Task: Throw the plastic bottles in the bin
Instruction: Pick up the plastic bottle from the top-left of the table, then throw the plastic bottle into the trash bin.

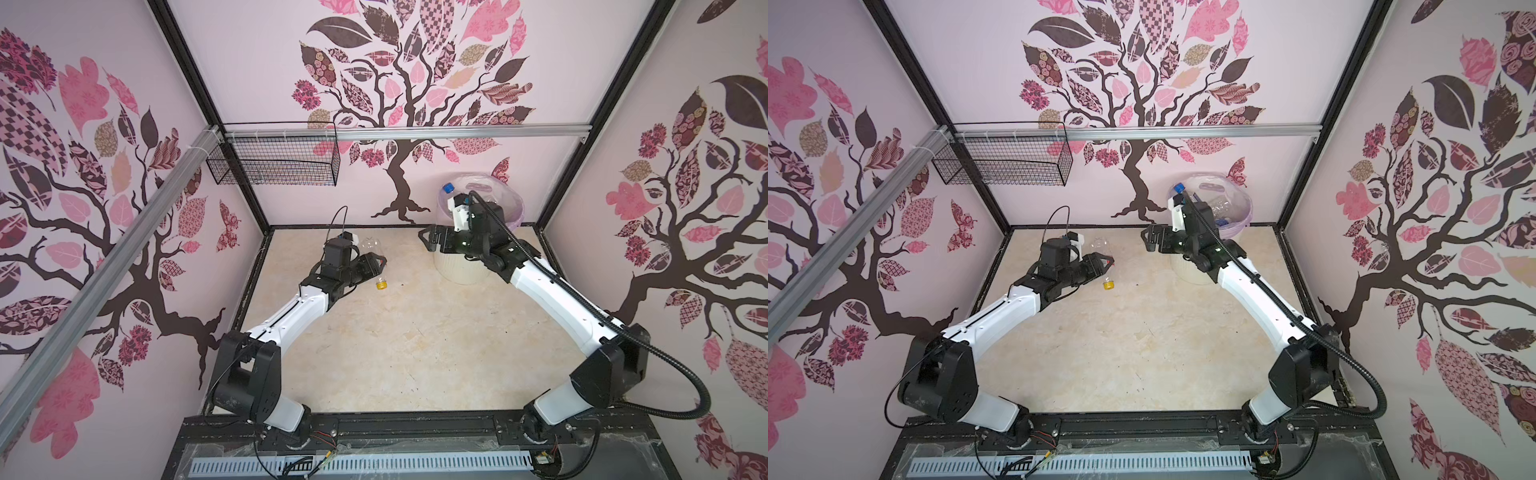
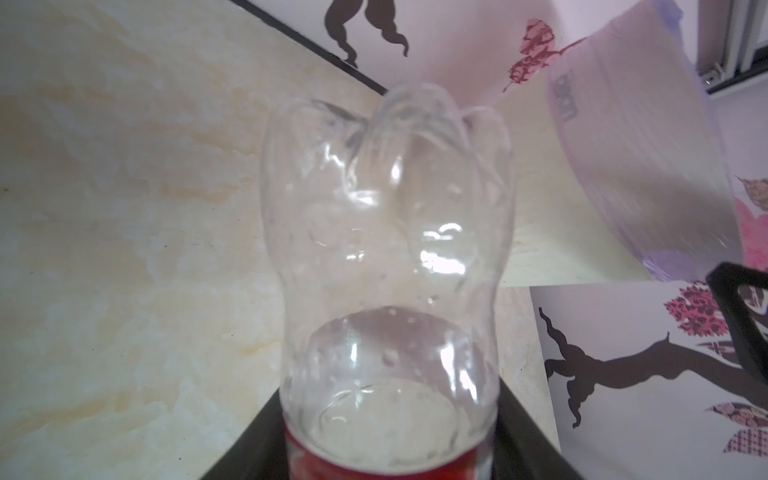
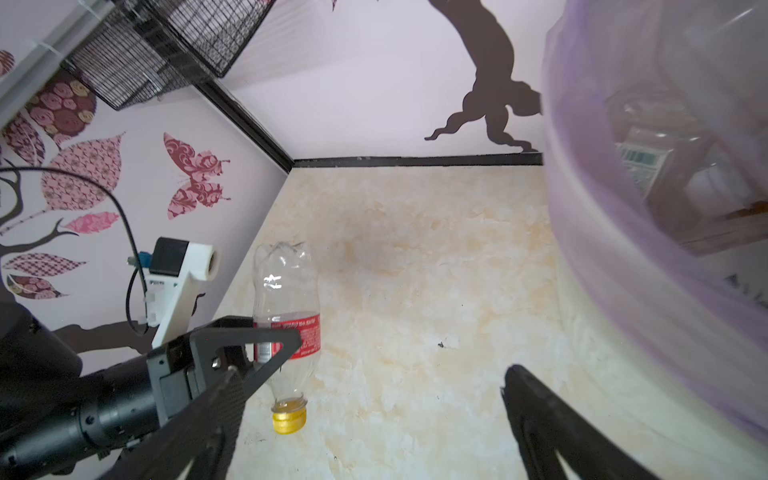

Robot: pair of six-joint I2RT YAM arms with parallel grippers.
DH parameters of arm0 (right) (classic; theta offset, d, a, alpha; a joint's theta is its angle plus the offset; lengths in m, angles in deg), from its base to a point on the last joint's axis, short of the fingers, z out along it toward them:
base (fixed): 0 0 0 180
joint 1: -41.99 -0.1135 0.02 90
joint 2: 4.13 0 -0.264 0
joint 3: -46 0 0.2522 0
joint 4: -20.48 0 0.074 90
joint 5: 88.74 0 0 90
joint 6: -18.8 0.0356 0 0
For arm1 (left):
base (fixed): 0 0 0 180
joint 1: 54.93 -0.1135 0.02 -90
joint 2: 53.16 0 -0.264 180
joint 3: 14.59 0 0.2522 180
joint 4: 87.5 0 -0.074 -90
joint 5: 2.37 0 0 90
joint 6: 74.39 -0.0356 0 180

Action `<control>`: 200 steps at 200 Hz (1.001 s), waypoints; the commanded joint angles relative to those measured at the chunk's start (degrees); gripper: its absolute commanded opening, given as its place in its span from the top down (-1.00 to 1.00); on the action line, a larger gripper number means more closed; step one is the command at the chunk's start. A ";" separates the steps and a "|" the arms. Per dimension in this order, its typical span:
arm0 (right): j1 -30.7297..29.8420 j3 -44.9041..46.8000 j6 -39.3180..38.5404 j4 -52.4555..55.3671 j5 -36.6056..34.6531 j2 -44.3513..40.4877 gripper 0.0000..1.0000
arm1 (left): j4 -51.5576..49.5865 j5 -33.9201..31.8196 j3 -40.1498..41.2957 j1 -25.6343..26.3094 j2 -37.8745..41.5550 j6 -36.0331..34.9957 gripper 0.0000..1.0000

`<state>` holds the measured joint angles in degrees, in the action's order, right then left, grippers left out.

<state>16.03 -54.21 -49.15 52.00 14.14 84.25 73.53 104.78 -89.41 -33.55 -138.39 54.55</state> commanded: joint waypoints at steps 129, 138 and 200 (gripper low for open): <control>-4.80 0.49 5.88 -3.52 10.51 1.70 -0.78 | 0.26 -2.51 1.01 11.46 6.95 -15.50 -0.03; -5.11 0.55 5.99 -3.57 10.32 2.08 -0.76 | 0.34 -2.62 0.94 11.59 7.26 -15.50 -0.03; -8.15 1.28 5.22 -3.43 8.36 4.25 -0.55 | 0.30 -2.71 0.35 12.40 8.58 -15.39 -0.03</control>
<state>8.73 -52.75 -43.65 48.59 23.48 87.11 73.11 102.70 -88.56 -21.85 -131.40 39.97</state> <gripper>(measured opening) 0.796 0.570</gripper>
